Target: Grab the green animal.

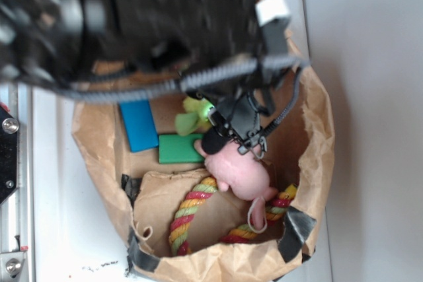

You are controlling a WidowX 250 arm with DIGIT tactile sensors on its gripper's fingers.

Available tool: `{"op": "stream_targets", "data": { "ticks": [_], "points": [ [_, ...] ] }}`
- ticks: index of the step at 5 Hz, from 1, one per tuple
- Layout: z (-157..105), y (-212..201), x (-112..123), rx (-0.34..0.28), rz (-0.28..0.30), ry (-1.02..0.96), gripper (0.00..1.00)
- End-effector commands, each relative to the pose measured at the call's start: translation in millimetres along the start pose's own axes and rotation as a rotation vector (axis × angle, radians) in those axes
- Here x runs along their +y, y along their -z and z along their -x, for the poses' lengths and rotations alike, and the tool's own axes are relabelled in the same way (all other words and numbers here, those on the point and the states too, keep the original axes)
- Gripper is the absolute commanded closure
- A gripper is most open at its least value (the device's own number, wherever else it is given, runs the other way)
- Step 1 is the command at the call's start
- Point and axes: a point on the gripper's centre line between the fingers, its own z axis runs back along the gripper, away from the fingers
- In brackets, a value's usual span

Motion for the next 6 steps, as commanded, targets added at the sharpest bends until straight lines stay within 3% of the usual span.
{"op": "stream_targets", "data": {
  "ticks": [1,3,6],
  "points": [
    [5.9,-60.0,-6.1,-0.078,0.051,0.186,1.0],
    [18.0,-83.5,-25.7,-0.101,0.101,0.454,1.0],
    [10.4,-92.0,-30.0,-0.076,0.103,0.444,1.0]
  ]
}}
